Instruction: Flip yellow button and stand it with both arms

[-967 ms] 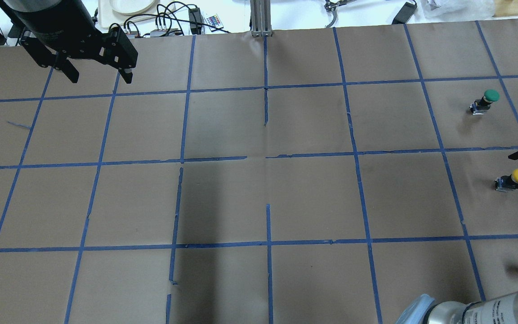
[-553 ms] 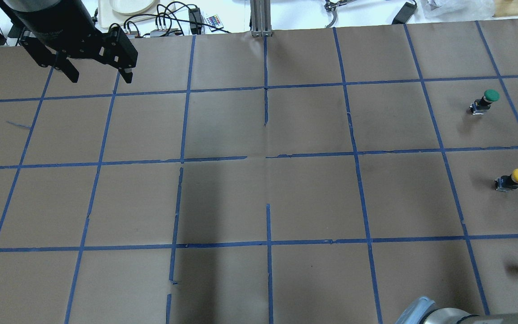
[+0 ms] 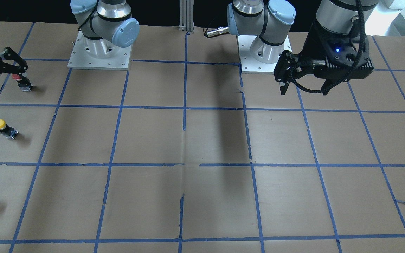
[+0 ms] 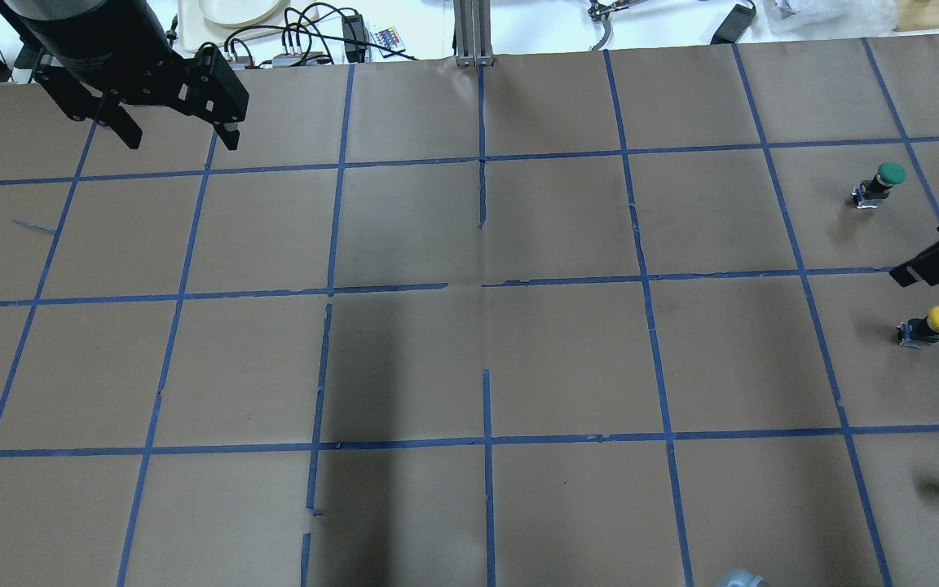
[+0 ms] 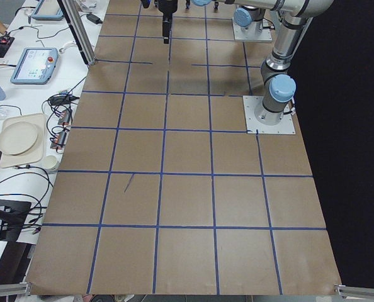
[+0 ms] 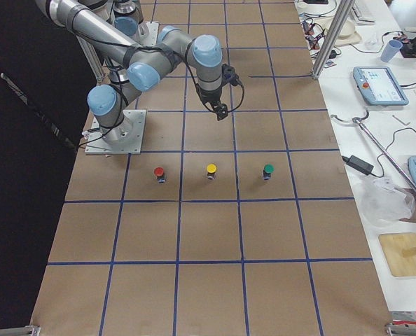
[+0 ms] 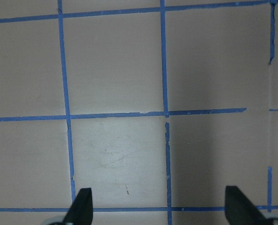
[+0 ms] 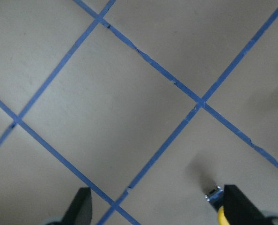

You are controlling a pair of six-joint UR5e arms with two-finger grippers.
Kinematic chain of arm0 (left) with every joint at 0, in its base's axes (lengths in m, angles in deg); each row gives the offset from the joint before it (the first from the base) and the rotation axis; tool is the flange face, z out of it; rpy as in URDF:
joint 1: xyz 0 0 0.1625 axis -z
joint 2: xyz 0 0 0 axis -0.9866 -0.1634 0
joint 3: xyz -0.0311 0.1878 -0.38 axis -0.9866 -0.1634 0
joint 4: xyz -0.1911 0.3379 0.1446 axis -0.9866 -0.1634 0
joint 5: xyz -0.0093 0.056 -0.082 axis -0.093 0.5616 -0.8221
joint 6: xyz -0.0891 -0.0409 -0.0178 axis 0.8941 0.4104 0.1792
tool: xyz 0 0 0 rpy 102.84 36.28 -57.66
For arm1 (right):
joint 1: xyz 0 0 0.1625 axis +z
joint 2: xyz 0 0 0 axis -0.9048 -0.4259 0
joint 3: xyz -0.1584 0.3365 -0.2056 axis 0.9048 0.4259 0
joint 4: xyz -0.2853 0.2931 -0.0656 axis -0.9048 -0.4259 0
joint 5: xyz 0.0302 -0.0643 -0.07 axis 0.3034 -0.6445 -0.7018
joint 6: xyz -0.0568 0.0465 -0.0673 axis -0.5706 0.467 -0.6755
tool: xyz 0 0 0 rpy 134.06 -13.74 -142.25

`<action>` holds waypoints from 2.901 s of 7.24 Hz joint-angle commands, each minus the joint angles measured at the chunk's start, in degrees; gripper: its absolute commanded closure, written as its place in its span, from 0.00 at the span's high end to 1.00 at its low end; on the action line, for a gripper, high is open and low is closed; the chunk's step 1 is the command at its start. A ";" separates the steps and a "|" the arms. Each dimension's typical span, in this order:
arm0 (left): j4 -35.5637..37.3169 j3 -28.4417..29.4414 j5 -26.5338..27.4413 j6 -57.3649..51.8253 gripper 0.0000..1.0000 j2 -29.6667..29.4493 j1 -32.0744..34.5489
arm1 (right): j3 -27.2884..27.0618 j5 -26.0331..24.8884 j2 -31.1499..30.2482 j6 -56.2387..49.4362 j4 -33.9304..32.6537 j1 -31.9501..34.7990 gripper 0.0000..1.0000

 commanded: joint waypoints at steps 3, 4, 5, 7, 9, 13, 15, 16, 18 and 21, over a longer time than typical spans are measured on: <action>-0.03 0.02 0.10 0.02 1.00 -0.02 0.00 | 5.82 -3.61 -5.97 50.99 15.73 15.14 1.00; -0.03 0.11 0.02 0.02 1.00 0.07 0.00 | 9.42 -3.52 -5.80 56.28 19.27 17.08 1.00; -0.03 0.02 0.10 0.02 1.00 0.07 0.00 | 10.15 -3.61 -5.45 60.69 19.74 19.45 1.00; 0.05 0.02 0.02 0.02 1.00 -0.02 0.00 | 9.54 -3.87 -3.96 64.15 18.95 25.25 1.00; 0.06 0.02 0.02 0.02 1.00 -0.02 0.00 | 7.71 -5.61 -3.77 66.18 16.16 28.43 1.00; 0.06 0.02 -0.25 0.02 1.00 -0.02 0.00 | 5.76 -7.56 -3.78 67.68 11.07 30.90 1.00; 0.06 -0.07 -0.60 0.37 1.00 -0.02 -0.09 | 6.20 -7.74 -3.86 67.50 10.25 30.81 1.00; 0.06 0.02 -0.69 0.37 1.00 -0.02 -0.18 | 6.03 -7.91 -3.86 67.41 10.16 30.81 1.00; 0.06 0.02 -0.60 0.37 1.00 -0.11 -0.18 | 5.76 -8.00 -3.95 67.06 10.42 30.81 1.00; 0.06 0.02 -0.60 0.37 1.00 -0.11 -0.18 | 5.76 -8.00 -3.95 66.97 10.60 30.63 1.00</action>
